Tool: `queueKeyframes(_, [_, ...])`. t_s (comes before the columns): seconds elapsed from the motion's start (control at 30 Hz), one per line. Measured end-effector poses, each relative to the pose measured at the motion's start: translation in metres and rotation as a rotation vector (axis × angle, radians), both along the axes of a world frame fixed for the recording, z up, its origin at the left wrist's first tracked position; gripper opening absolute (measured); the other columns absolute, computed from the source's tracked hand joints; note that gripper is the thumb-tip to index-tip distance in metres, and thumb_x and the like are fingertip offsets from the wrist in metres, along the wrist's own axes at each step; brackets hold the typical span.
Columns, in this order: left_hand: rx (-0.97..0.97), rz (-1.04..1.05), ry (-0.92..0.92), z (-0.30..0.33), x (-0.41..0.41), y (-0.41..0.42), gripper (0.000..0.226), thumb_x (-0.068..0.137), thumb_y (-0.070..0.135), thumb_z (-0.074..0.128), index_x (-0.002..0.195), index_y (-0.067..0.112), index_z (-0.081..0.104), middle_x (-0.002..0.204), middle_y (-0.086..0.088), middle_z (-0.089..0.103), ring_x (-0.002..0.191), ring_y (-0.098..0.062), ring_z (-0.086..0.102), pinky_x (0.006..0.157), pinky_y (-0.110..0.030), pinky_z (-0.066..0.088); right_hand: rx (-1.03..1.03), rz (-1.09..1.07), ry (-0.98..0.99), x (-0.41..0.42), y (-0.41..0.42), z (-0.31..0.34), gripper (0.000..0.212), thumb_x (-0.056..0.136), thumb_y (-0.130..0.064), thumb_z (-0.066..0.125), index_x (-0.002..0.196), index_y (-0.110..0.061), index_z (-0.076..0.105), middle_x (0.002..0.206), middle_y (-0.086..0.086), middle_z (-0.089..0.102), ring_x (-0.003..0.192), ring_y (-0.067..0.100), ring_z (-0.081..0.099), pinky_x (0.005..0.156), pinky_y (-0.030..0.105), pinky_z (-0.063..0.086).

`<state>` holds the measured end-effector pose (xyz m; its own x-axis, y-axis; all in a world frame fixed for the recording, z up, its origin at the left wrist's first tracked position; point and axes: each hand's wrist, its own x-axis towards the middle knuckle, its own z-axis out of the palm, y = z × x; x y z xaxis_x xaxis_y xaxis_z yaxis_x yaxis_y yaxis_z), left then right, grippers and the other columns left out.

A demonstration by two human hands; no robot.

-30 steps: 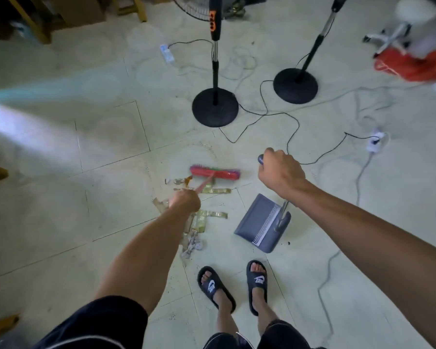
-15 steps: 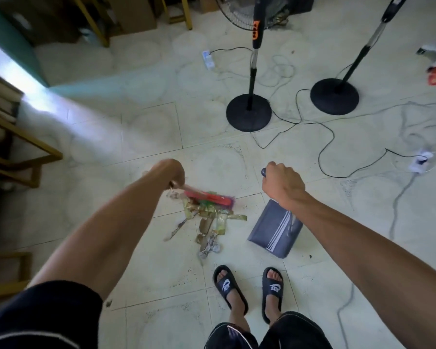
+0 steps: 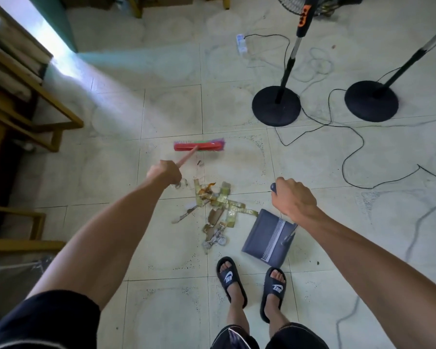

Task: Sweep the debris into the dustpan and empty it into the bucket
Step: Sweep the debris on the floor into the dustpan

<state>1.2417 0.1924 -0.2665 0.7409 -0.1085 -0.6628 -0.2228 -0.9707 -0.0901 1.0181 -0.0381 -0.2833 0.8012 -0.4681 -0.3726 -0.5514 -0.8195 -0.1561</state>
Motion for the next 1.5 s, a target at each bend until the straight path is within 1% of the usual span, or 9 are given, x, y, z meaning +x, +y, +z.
queueKeyframes(0.1, [-0.023,0.074,-0.02,-0.013,0.003,0.019,0.029,0.097,0.014,0.051,0.121,-0.003,0.057,0.077,-0.008,0.057,0.047,-0.012,0.049,0.035,-0.023,0.038,-0.048,0.016,0.003,-0.005,-0.005,-0.005,0.01,0.093,-0.018,0.049,0.093,-0.009,0.054,0.074,0.009,0.06,0.061,0.028,0.048,0.05,0.03,0.035])
queueKeyframes(0.5, [-0.06,0.238,0.089,-0.063,-0.018,0.029,0.05,0.098,0.002,0.038,0.148,0.002,0.035,0.123,-0.022,0.065,0.044,-0.013,0.047,0.033,-0.022,0.039,-0.013,0.209,-0.006,0.016,-0.008,-0.015,0.019,0.094,-0.027,0.048,0.092,-0.009,0.053,0.069,0.005,0.048,0.061,0.028,0.049,0.05,0.031,0.039])
queueKeyframes(0.7, [-0.265,0.399,0.193,-0.061,-0.064,0.014,0.067,0.095,0.0,0.04,0.155,0.022,0.022,0.133,-0.021,0.056,0.037,-0.005,0.036,0.025,-0.014,0.028,0.017,0.179,-0.071,0.048,0.017,-0.016,0.015,0.094,-0.024,0.051,0.09,-0.01,0.051,0.062,0.001,0.04,0.054,0.024,0.046,0.045,0.027,0.029])
queueKeyframes(0.77, [-0.268,0.439,0.246,-0.057,-0.083,0.002,0.054,0.097,0.004,0.042,0.148,0.012,0.03,0.14,-0.019,0.054,0.022,-0.002,0.032,0.024,-0.012,0.026,0.04,0.159,-0.106,0.058,0.024,-0.017,0.017,0.096,-0.025,0.051,0.086,-0.011,0.048,0.059,-0.002,0.038,0.045,0.014,0.04,0.039,0.023,0.022])
queueKeyframes(0.87, [-0.156,0.517,0.361,-0.056,-0.108,-0.015,0.024,0.099,0.014,0.045,0.12,0.003,0.046,0.094,-0.017,0.075,0.013,-0.005,0.027,0.025,-0.012,0.03,0.097,0.129,-0.167,0.069,0.028,-0.02,0.02,0.097,-0.029,0.051,0.086,-0.014,0.045,0.059,-0.005,0.035,0.044,0.008,0.035,0.037,0.02,0.019])
queueKeyframes(0.9, [-0.132,0.554,0.411,-0.055,-0.116,-0.019,0.017,0.098,0.015,0.045,0.107,0.001,0.048,0.061,-0.01,0.069,0.016,-0.007,0.028,0.027,-0.013,0.032,0.117,0.112,-0.191,0.073,0.028,-0.02,0.021,0.097,-0.031,0.052,0.086,-0.014,0.045,0.06,-0.004,0.037,0.045,0.011,0.037,0.038,0.021,0.02])
queueKeyframes(0.97, [-0.137,0.593,0.464,-0.051,-0.13,-0.026,0.017,0.095,0.014,0.043,0.081,0.005,0.041,0.04,0.0,0.047,0.023,-0.009,0.031,0.031,-0.014,0.034,0.159,0.12,-0.237,0.08,0.026,-0.021,0.025,0.096,-0.035,0.052,0.086,-0.012,0.047,0.067,0.001,0.045,0.053,0.018,0.044,0.04,0.022,0.025])
queueKeyframes(1.3, [-0.316,0.758,0.667,-0.017,-0.198,-0.064,0.042,0.097,0.01,0.033,0.139,0.006,0.034,0.063,-0.005,0.047,0.045,-0.012,0.035,0.047,-0.023,0.033,0.319,0.22,-0.191,0.071,0.033,-0.016,0.032,0.097,-0.037,0.051,0.1,-0.006,0.057,0.082,0.006,0.052,0.068,0.023,0.051,0.057,0.028,0.036])
queueKeyframes(1.5, [-0.429,0.716,0.539,0.013,-0.22,-0.046,0.045,0.099,0.008,0.038,0.144,0.005,0.033,0.063,-0.004,0.049,0.043,-0.012,0.038,0.044,-0.026,0.035,0.288,0.358,-0.09,0.04,0.013,-0.013,0.033,0.097,-0.039,0.05,0.077,-0.013,0.052,0.08,0.008,0.061,0.063,0.019,0.057,0.056,0.028,0.047])
